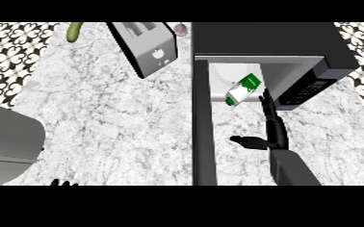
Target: Pick up the milk, place it into the microwave and close the microwave
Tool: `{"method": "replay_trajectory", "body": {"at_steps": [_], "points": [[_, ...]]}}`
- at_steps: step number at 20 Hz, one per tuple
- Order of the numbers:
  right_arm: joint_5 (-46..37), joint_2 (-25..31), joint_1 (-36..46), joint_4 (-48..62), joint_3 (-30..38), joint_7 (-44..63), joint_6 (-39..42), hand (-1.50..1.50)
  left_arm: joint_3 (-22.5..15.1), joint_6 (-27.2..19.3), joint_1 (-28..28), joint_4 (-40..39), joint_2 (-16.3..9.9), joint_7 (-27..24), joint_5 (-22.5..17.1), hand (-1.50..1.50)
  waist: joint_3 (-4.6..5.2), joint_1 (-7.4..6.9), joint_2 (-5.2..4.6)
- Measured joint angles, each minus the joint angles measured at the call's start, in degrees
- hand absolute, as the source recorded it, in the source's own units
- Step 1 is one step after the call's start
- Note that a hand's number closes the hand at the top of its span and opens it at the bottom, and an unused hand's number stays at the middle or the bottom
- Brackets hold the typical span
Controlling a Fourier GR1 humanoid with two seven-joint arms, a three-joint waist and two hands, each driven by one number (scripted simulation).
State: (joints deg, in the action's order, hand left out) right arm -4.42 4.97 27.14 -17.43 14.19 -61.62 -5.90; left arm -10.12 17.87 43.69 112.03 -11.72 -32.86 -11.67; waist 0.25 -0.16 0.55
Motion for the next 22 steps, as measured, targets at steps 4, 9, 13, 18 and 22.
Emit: {"method": "replay_trajectory", "body": {"at_steps": [4,9,13,18,22], "points": [[0.64,0.67,-6.39,-5.87,-1.33,1.01,1.86,-1.5,-1.05,-0.47,-2.1,-1.15,0.75,2.07,0.73,-1.5,-0.1,0.55,-0.13],[2.65,3.16,-14.78,-14.12,-1.73,2.07,5.24,1.5,-4.76,-0.28,-3.48,-1.31,1.48,3.82,3.07,-1.5,-0.14,0.97,-0.19],[4.25,5.29,-21.42,-20.48,-1.71,2.54,7.62,1.5,-7.08,0.86,-7.16,-2.39,0.64,6.72,5.27,-1.5,-0.17,1.22,-0.27],[7.19,7.73,-28.56,-27.26,-0.94,4.13,11.05,-1.5,-11.33,-0.17,-12.55,-6.51,1.73,7.83,12.23,1.5,-0.19,1.11,-0.36],[10.17,9.41,-33.15,-30.97,0.42,4.52,13.98,-1.5,-14.71,-1.95,-17.45,-10.08,4.23,9.02,16.93,1.5,-0.19,0.87,-0.42]]}}
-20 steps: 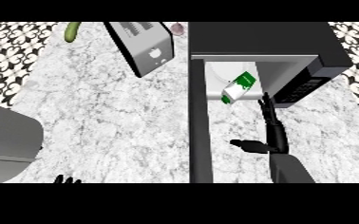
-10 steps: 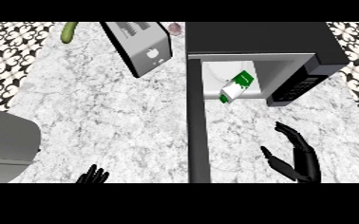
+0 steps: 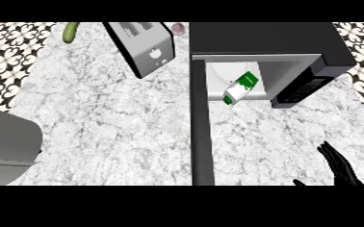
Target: Pick up the milk, place it into the microwave and close the microwave
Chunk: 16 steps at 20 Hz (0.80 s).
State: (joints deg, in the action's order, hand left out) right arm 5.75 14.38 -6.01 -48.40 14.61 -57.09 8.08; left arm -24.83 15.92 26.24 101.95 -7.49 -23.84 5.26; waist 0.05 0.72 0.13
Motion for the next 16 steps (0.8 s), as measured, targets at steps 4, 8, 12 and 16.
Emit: {"method": "replay_trajectory", "body": {"at_steps": [4,8,12,16], "points": [[3.14,2.85,-3.37,-0.51,2.28,0.51,2.35,-1.5,-2.21,-2.6,-3.2,-3.58,3.33,1.2,2.55,1.5,-0.04,-0.24,-0.05],[5.07,4.92,-4.51,-0.51,3.63,1.12,3.65,-1.5,-1.69,-6.82,-7.68,-6.51,5.61,2.7,4.59,1.5,-0.05,-0.37,-0.09],[6.73,7.29,-4.99,-0.08,4.43,1.64,5.31,-1.5,-2.79,-7.86,-15.05,-13.49,6.66,4.04,6.71,1.5,-0.06,-0.06,-0.15],[7.6,8.78,-5.27,-0.32,4.08,2.11,6.48,-1.5,-5.31,-4.73,-20.87,-19.68,7.11,8.77,8.58,1.5,-0.09,0.48,-0.2]]}}
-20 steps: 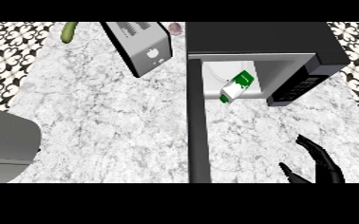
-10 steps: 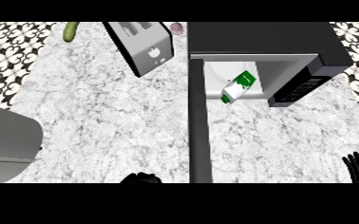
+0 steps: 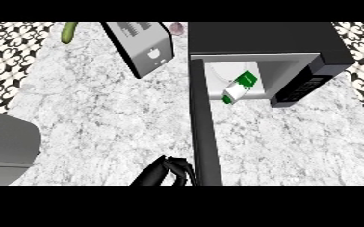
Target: Pick up the milk, place it into the microwave and close the microwave
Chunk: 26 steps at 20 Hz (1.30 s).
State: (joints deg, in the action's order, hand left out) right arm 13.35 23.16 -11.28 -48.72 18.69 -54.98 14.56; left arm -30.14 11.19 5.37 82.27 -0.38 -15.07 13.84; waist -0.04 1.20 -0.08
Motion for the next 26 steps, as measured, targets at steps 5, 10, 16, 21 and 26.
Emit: {"method": "replay_trajectory", "body": {"at_steps": [5,10,16,21,26], "points": [[1.14,1.13,0.02,-0.36,-0.25,0.24,0.89,-1.5,-6.11,1.08,-6.88,-7.28,0.35,5.17,-0.94,1.5,-0.02,0.52,-0.03],[2.08,2.49,-0.06,-1.57,-0.79,0.4,1.94,-1.5,-15.24,-5.55,-12.82,-12.85,0.25,5.4,-4.51,1.5,0.03,0.81,-0.03],[3.16,3.22,0.15,-5.48,-2.83,1.35,3.2,-1.5,-23.18,-15.06,-18.72,-16.64,-0.61,2.74,-12.2,1.5,0.1,1.92,-0.22],[4.76,4.07,0.08,-9.68,-4.23,2.73,4.14,-1.5,-28.28,-21.45,-22.28,-17.28,-0.84,1.53,-18.44,-1.5,0.21,3.86,-0.45],[6.04,4.62,-0.34,-13.82,-5.59,4.12,4.57,-1.5,-32.0,-27.43,-25.9,-17.37,-0.96,2.42,-23.56,1.5,0.23,5.51,-0.64]]}}
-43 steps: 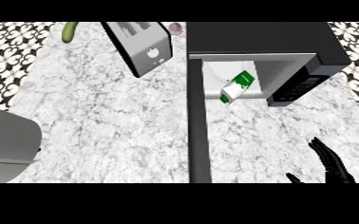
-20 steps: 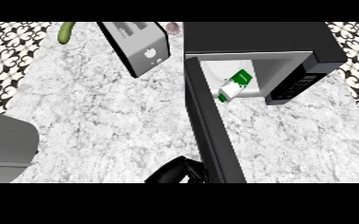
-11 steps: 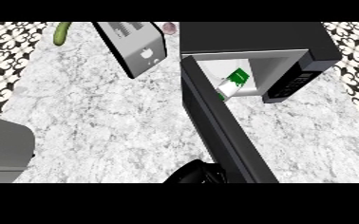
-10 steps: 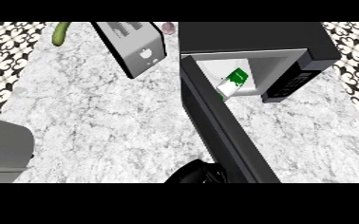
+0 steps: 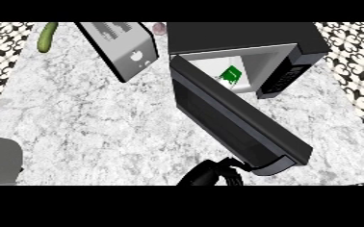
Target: Pick up the milk, place it into the microwave and close the microwave
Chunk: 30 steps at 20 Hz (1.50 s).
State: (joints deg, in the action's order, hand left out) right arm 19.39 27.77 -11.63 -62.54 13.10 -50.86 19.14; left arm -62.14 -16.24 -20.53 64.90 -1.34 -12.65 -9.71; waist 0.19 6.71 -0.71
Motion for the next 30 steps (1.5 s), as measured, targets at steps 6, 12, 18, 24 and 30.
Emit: {"method": "replay_trajectory", "body": {"at_steps": [6,12,18,24,30], "points": [[1.47,0.68,0.83,-3.95,-1.85,2.47,0.64,-1.5,-1.1,-3.98,-6.45,0.22,0.92,0.38,-5.14,1.5,0.1,2.52,-0.38],[2.48,2.44,1.92,-7.29,-3.35,4.8,1.68,-1.5,-0.05,-8.03,-13.14,-0.41,0.9,-1.02,-8.3,1.5,0.09,4.98,-0.8],[3.93,4.4,3.7,-9.57,-3.66,6.64,2.47,-1.5,1.99,-10.69,-19.54,-2.63,0.79,-1.33,-11.73,1.5,-0.04,7.92,-1.55],[5.81,5.71,5.64,-11.52,-4.18,8.29,3.73,-1.5,4.01,-12.71,-25.13,-5.6,0.49,-0.62,-15.08,1.5,-0.22,10.74,-2.44],[7.76,6.84,7.96,-13.48,-5.2,10.34,5.42,-1.5,5.65,-14.08,-29.89,-9.11,0.02,0.32,-18.18,1.5,-0.35,12.81,-3.25]]}}
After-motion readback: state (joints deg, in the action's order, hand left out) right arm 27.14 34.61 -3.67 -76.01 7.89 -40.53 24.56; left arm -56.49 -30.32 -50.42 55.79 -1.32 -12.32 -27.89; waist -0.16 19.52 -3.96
